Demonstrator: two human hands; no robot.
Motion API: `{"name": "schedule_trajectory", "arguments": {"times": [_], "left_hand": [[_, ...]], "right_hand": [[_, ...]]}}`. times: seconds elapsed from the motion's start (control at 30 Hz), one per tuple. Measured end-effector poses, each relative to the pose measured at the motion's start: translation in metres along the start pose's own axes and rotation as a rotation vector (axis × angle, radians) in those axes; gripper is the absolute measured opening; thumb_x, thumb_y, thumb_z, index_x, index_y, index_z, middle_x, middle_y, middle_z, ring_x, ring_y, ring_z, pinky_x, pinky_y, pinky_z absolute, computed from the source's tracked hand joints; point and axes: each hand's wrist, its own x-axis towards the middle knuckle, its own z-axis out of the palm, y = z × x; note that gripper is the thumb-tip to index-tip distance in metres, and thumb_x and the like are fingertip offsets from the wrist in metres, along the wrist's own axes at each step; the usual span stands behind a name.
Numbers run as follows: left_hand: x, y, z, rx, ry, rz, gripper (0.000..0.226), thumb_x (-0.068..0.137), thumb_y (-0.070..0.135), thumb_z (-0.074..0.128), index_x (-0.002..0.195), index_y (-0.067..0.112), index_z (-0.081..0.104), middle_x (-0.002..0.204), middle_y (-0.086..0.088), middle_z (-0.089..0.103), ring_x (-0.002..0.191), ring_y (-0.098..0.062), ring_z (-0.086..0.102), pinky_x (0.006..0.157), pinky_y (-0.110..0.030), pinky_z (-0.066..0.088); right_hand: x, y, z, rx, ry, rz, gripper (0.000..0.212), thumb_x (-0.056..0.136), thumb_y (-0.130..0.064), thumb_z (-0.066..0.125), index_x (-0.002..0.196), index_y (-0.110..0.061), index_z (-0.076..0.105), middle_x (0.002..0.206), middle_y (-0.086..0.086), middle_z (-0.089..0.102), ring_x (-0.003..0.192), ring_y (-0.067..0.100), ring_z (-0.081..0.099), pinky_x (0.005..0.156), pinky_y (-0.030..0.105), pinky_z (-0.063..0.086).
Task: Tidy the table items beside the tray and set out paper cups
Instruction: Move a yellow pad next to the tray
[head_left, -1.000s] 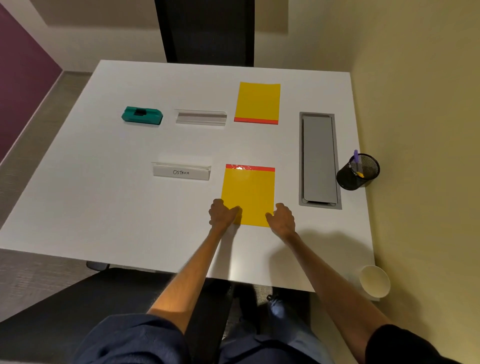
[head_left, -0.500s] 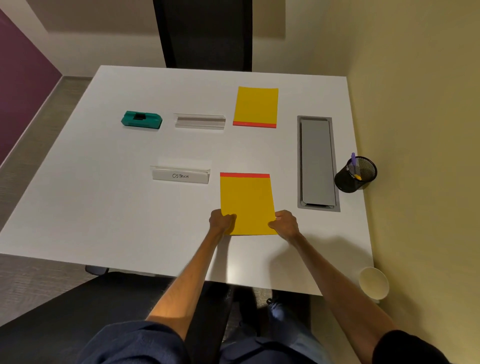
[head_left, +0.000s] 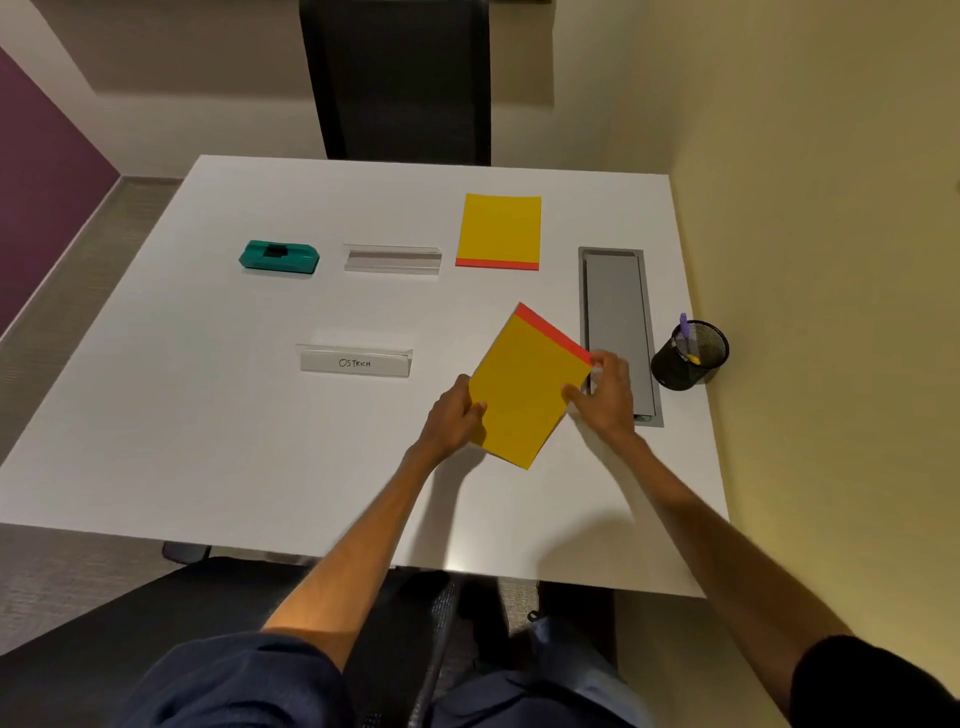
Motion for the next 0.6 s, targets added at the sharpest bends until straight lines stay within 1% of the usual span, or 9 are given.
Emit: {"name": "schedule_trajectory", "arguments": {"times": [0.07, 0.13, 0.2, 0.23, 0.3, 0.4, 0.47, 0.53, 0.6], "left_hand": [[0.002, 0.0, -0.002, 0.017, -0.037, 0.011, 0.027, 0.093, 0.024, 0.053, 0.113, 0.007, 0.047, 0.1, -0.014, 0.062, 0.087, -0.031, 0.059, 0.072, -0.041, 0.046], [0.004, 0.001, -0.005, -0.011, -0.089, 0.009, 0.037, 0.086, 0.032, 0.052, 0.115, 0.01, 0.049, 0.105, -0.015, 0.063, 0.093, -0.032, 0.061, 0.077, -0.046, 0.05], [0.005, 0.005, -0.007, -0.057, -0.145, 0.01, 0.042, 0.081, 0.033, 0.053, 0.117, 0.011, 0.052, 0.11, -0.014, 0.063, 0.097, -0.031, 0.062, 0.081, -0.046, 0.051], [0.005, 0.008, -0.007, -0.072, -0.163, 0.009, 0.041, 0.08, 0.033, 0.055, 0.115, 0.011, 0.053, 0.109, -0.014, 0.064, 0.097, -0.029, 0.063, 0.08, -0.044, 0.052], [0.006, 0.012, -0.008, -0.078, -0.171, 0.017, 0.038, 0.077, 0.033, 0.059, 0.108, 0.01, 0.057, 0.103, -0.012, 0.065, 0.09, -0.025, 0.064, 0.073, -0.036, 0.051], [0.004, 0.012, -0.01, -0.134, -0.126, 0.043, 0.034, 0.076, 0.035, 0.067, 0.097, 0.009, 0.064, 0.091, -0.008, 0.066, 0.078, -0.016, 0.063, 0.063, -0.023, 0.048], [0.003, 0.007, -0.01, -0.208, -0.066, 0.021, 0.034, 0.073, 0.035, 0.074, 0.093, 0.009, 0.066, 0.086, -0.006, 0.065, 0.076, -0.014, 0.061, 0.062, -0.021, 0.047], [0.0, -0.002, -0.007, -0.264, 0.007, -0.014, 0.036, 0.068, 0.034, 0.078, 0.092, 0.01, 0.068, 0.084, -0.005, 0.065, 0.078, -0.017, 0.062, 0.065, -0.027, 0.05], [-0.005, -0.014, -0.001, -0.325, 0.052, -0.051, 0.037, 0.065, 0.029, 0.081, 0.094, 0.008, 0.067, 0.084, -0.011, 0.065, 0.079, -0.025, 0.065, 0.068, -0.038, 0.056]], "right_hand": [[0.008, -0.009, -0.012, -0.009, 0.03, -0.082, 0.072, 0.076, -0.028, 0.08, 0.134, -0.011, 0.041, 0.132, 0.012, 0.045, 0.121, 0.028, 0.048, 0.098, 0.041, 0.045], [0.012, -0.016, -0.018, -0.058, -0.011, -0.139, 0.08, 0.076, -0.035, 0.08, 0.14, -0.013, 0.037, 0.138, 0.012, 0.043, 0.127, 0.03, 0.043, 0.103, 0.047, 0.04], [0.011, -0.021, -0.019, -0.115, -0.063, -0.169, 0.08, 0.077, -0.037, 0.079, 0.142, -0.015, 0.037, 0.14, 0.012, 0.043, 0.129, 0.03, 0.042, 0.106, 0.049, 0.038], [0.009, -0.021, -0.017, -0.123, -0.078, -0.184, 0.077, 0.077, -0.037, 0.078, 0.14, -0.015, 0.039, 0.138, 0.012, 0.047, 0.126, 0.03, 0.044, 0.105, 0.05, 0.039], [0.003, -0.02, -0.015, -0.097, -0.084, -0.192, 0.067, 0.079, -0.035, 0.076, 0.134, -0.013, 0.045, 0.127, 0.012, 0.055, 0.116, 0.029, 0.052, 0.099, 0.052, 0.045], [-0.007, -0.014, -0.013, -0.06, -0.038, -0.137, 0.058, 0.081, -0.035, 0.075, 0.127, -0.01, 0.049, 0.118, 0.013, 0.059, 0.107, 0.029, 0.058, 0.091, 0.048, 0.051], [-0.014, -0.008, -0.013, -0.072, -0.012, -0.109, 0.056, 0.08, -0.035, 0.076, 0.123, -0.01, 0.051, 0.114, 0.013, 0.061, 0.102, 0.029, 0.059, 0.087, 0.045, 0.052], [-0.021, -0.001, -0.013, -0.086, 0.009, -0.09, 0.054, 0.079, -0.035, 0.077, 0.12, -0.009, 0.052, 0.111, 0.012, 0.062, 0.1, 0.029, 0.06, 0.084, 0.043, 0.052], [-0.028, 0.006, -0.012, -0.084, 0.044, -0.059, 0.052, 0.079, -0.033, 0.077, 0.118, -0.01, 0.053, 0.11, 0.012, 0.062, 0.101, 0.029, 0.059, 0.084, 0.042, 0.051]]}}
